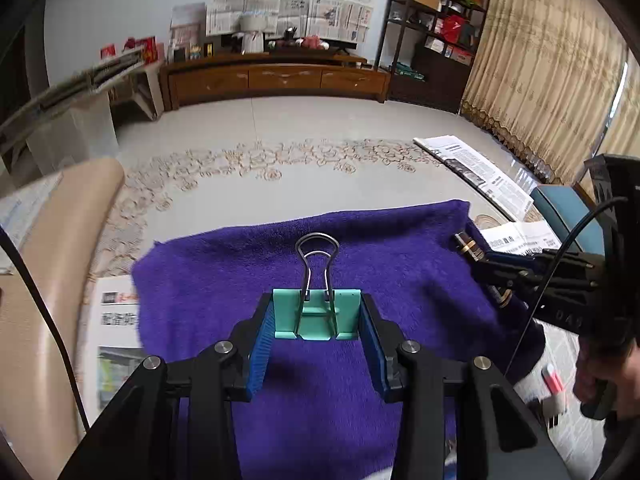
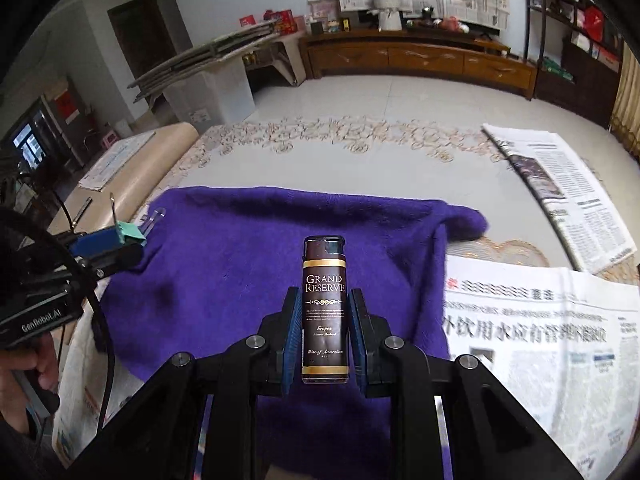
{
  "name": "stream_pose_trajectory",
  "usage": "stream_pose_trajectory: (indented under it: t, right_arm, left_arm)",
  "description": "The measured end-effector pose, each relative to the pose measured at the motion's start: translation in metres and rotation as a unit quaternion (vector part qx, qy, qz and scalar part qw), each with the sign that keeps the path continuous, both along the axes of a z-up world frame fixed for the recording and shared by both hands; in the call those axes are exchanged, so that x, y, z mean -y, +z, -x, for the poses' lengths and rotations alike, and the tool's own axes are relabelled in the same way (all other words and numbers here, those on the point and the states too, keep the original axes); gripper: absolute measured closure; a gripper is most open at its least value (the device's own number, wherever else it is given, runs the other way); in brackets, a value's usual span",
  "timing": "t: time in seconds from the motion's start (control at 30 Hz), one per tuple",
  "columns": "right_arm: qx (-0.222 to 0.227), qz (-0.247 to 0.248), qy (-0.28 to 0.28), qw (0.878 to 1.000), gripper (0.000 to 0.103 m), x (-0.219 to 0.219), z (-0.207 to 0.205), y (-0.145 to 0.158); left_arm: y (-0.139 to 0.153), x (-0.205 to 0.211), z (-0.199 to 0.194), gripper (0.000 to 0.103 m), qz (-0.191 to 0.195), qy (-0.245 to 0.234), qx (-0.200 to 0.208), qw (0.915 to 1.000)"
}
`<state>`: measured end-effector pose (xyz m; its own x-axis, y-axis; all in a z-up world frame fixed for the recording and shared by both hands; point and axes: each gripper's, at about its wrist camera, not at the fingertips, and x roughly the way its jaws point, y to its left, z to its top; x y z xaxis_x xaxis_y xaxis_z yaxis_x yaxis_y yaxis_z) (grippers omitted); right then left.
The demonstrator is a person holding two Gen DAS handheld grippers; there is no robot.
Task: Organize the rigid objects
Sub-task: 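Carry the clip with the left gripper onto the towel while the right gripper places the bottle there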
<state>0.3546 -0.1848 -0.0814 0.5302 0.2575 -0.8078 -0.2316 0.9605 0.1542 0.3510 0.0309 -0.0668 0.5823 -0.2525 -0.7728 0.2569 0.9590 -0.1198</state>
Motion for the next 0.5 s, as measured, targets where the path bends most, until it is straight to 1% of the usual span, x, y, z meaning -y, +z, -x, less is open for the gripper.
stream_pose_trajectory:
  t: [0.2,0.27,0.33,0.5]
  right_arm:
    - [-0.029,0.013,0.007,0.999,0.080,-0.012,-0.026,-0.025]
    - [-0.037,0.022,0.013,0.999,0.080,-0.015,-0.029,-0.033]
    - [-0.044,0.027,0.015,0.999,0.080,-0.018,-0.031,-0.038]
    - [-0.058,0.037,0.015,0.998,0.080,-0.020,-0.034,-0.048]
  left_arm:
    - [-0.021,0.009,-0.026,0.064,-0.009,-0.005,-0.027,0.9996]
    - [-0.026,0.013,-0.032,0.064,-0.015,-0.008,-0.035,0.9993]
    - [-0.033,0.017,-0.037,0.064,-0.030,-0.007,-0.045,0.9985]
    - [-0.049,0.018,-0.043,0.064,-0.046,-0.005,-0.066,0.9967]
